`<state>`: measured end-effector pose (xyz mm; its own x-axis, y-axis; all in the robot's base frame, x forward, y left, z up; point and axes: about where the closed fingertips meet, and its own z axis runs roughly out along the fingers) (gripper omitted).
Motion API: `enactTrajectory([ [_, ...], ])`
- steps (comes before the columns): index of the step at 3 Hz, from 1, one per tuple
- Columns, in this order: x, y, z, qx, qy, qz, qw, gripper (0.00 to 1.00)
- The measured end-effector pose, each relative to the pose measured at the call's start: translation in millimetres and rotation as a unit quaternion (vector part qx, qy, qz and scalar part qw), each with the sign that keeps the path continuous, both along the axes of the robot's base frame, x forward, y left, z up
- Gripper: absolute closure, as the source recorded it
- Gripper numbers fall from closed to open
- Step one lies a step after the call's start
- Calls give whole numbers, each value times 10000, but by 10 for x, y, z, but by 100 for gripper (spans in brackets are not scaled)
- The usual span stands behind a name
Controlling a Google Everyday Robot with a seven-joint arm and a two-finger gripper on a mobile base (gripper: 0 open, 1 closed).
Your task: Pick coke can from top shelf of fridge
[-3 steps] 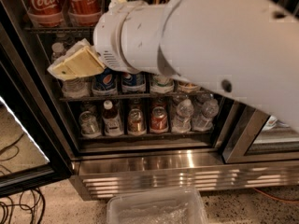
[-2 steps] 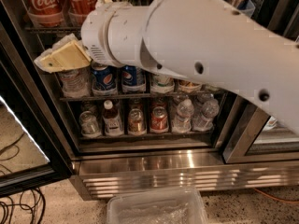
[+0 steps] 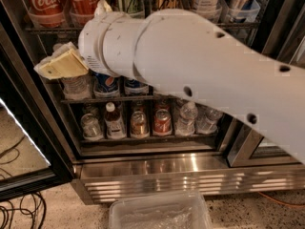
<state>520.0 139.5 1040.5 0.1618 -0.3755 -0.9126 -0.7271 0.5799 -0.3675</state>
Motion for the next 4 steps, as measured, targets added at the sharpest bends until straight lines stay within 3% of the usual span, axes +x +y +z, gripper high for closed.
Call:
enactTrajectory([
  [1,-4,-6,-101,112,-266,-400,9988,0],
  [2,17,-45,-167,371,-483,-819,9948,0],
  [3,159,133,-18,808,-746,-1068,9882,0],
  [4,217,25,140,964,-988,-1337,9814,0],
])
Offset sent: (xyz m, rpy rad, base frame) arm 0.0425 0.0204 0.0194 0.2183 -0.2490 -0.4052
